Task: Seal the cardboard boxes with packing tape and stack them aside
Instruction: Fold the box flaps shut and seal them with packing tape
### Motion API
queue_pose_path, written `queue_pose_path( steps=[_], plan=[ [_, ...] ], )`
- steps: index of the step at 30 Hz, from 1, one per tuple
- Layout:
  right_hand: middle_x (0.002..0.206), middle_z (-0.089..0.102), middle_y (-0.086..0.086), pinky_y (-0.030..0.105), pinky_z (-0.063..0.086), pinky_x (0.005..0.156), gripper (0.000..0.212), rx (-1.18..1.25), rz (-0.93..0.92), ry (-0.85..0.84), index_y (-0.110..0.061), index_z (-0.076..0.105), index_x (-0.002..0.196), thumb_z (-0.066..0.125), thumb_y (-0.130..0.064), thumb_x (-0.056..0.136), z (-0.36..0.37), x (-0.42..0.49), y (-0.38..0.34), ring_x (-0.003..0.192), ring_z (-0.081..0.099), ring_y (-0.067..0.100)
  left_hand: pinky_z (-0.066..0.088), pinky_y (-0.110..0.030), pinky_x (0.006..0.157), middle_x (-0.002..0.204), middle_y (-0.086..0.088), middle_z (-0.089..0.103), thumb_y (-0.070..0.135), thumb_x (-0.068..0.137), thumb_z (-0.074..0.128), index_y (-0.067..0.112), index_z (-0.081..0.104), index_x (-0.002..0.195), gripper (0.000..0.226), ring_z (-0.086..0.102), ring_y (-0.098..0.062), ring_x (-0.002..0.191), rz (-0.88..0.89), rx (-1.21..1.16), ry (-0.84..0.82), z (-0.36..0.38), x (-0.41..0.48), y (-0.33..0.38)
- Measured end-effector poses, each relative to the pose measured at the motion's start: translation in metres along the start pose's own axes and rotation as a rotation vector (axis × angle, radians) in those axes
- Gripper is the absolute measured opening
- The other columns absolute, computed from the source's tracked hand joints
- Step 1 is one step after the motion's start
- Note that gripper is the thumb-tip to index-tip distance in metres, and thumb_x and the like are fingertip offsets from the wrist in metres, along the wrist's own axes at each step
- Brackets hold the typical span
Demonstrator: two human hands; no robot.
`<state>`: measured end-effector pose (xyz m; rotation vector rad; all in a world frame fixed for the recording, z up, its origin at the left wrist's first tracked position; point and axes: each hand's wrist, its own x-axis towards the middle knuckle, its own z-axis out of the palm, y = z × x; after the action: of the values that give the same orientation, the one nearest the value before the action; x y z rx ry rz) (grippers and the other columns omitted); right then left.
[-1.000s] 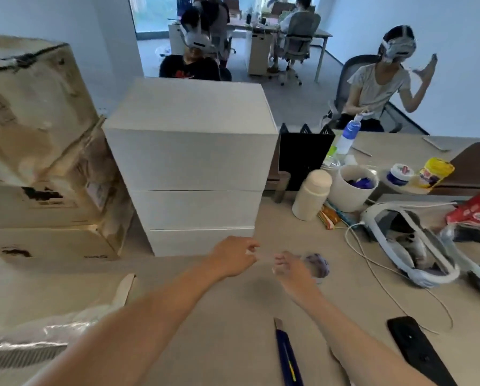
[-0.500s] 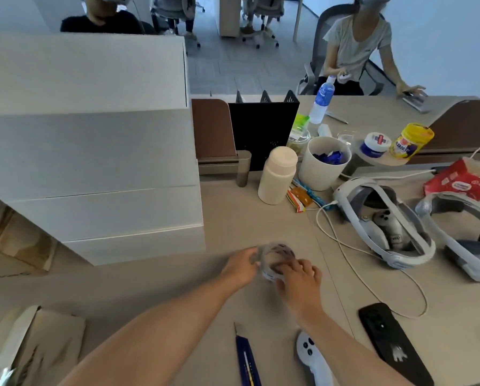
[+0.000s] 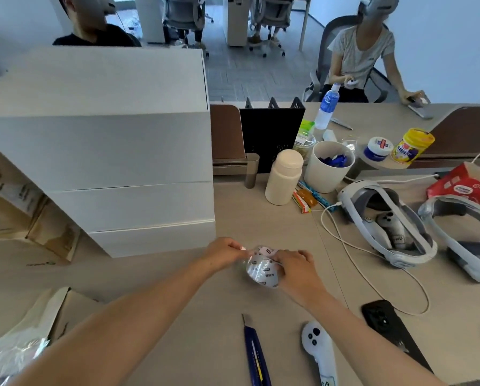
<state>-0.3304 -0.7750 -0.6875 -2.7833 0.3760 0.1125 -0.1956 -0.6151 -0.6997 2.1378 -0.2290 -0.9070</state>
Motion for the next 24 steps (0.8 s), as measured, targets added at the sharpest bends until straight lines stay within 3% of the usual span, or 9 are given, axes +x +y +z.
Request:
queue_pose_path(
  steps=[2, 4, 7, 9, 13, 18, 22, 24],
  plan=[
    [0.097, 0.067, -0.006, 0.029, 0.019, 0.108, 0.025, 0.087, -0.039, 0.004, -0.023, 0.061, 0.103, 0.039, -0.017, 0.090, -0.006, -0.003, -0.016, 0.094, 0.059, 0.012, 0.050, -0.026, 0.071, 0.081, 0.005, 0.067, 0.024, 0.077, 0.083, 0.023, 0.069, 0.080, 0.015, 0.061, -0.010, 0.071, 0.021, 0.060, -0.010, -0.029, -0.016, -0.004],
    [0.088, 0.069, -0.001, 0.029, 0.027, 0.106, 0.020, 0.190, -0.054, -0.022, -0.020, 0.059, 0.095, 0.041, -0.010, 0.092, -0.013, -0.004, -0.033, 0.083, 0.060, 0.014, 0.049, -0.020, 0.062, 0.076, 0.007, 0.065, 0.014, 0.078, 0.079, 0.021, 0.069, 0.082, 0.013, 0.060, -0.009, 0.067, 0.038, 0.095, -0.016, -0.057, -0.035, -0.009],
    [0.083, 0.066, 0.001, 0.029, 0.045, 0.076, 0.017, 0.320, -0.090, -0.069, -0.020, 0.059, 0.087, 0.045, -0.011, 0.093, -0.034, -0.009, -0.075, 0.084, 0.056, 0.018, 0.039, -0.013, 0.049, 0.075, 0.007, 0.065, 0.011, 0.080, 0.076, 0.019, 0.070, 0.090, 0.014, 0.060, -0.010, 0.069, 0.066, 0.097, 0.006, -0.099, -0.070, -0.021],
    [0.082, 0.063, 0.000, 0.027, 0.043, 0.068, 0.016, 0.354, -0.145, -0.075, -0.019, 0.058, 0.084, 0.048, -0.013, 0.094, -0.047, -0.013, -0.109, 0.083, 0.054, 0.017, 0.043, -0.014, 0.054, 0.074, 0.007, 0.065, 0.014, 0.080, 0.079, 0.017, 0.070, 0.095, 0.017, 0.060, -0.009, 0.072, 0.088, 0.074, 0.021, -0.127, -0.097, -0.028],
    [0.086, 0.065, 0.004, 0.033, 0.045, 0.072, 0.013, 0.461, -0.250, -0.115, -0.015, 0.058, 0.089, 0.048, -0.013, 0.096, -0.068, -0.025, -0.179, 0.083, 0.057, 0.020, 0.053, -0.025, 0.068, 0.068, 0.011, 0.065, 0.019, 0.075, 0.086, 0.014, 0.070, 0.099, 0.029, 0.062, -0.007, 0.074, 0.100, -0.019, 0.094, -0.186, -0.156, -0.047],
    [0.083, 0.063, -0.002, 0.024, 0.039, 0.066, 0.013, 0.525, -0.376, -0.124, -0.020, 0.056, 0.086, 0.050, -0.018, 0.098, -0.078, -0.040, -0.271, 0.078, 0.055, 0.013, 0.059, -0.028, 0.073, 0.090, -0.008, 0.072, 0.010, 0.078, 0.081, 0.014, 0.071, 0.097, 0.022, 0.067, -0.017, 0.082, 0.146, -0.068, 0.224, -0.259, -0.228, -0.087],
    [0.079, 0.060, -0.009, 0.019, 0.038, 0.065, 0.017, 0.598, -0.497, -0.163, -0.023, 0.056, 0.084, 0.050, -0.016, 0.099, -0.072, -0.051, -0.345, 0.073, 0.051, 0.004, 0.061, -0.036, 0.080, 0.097, -0.005, 0.073, 0.006, 0.085, 0.073, 0.017, 0.071, 0.100, 0.020, 0.070, -0.019, 0.084, 0.150, -0.104, 0.314, -0.313, -0.281, -0.127],
    [0.078, 0.059, -0.010, 0.023, 0.041, 0.068, 0.018, 0.632, -0.529, -0.195, -0.024, 0.055, 0.083, 0.050, -0.017, 0.099, -0.065, -0.055, -0.376, 0.074, 0.052, 0.006, 0.061, -0.038, 0.083, 0.099, -0.003, 0.073, 0.004, 0.085, 0.072, 0.019, 0.071, 0.101, 0.022, 0.071, -0.021, 0.089, 0.134, -0.130, 0.335, -0.335, -0.300, -0.150]
  ],
)
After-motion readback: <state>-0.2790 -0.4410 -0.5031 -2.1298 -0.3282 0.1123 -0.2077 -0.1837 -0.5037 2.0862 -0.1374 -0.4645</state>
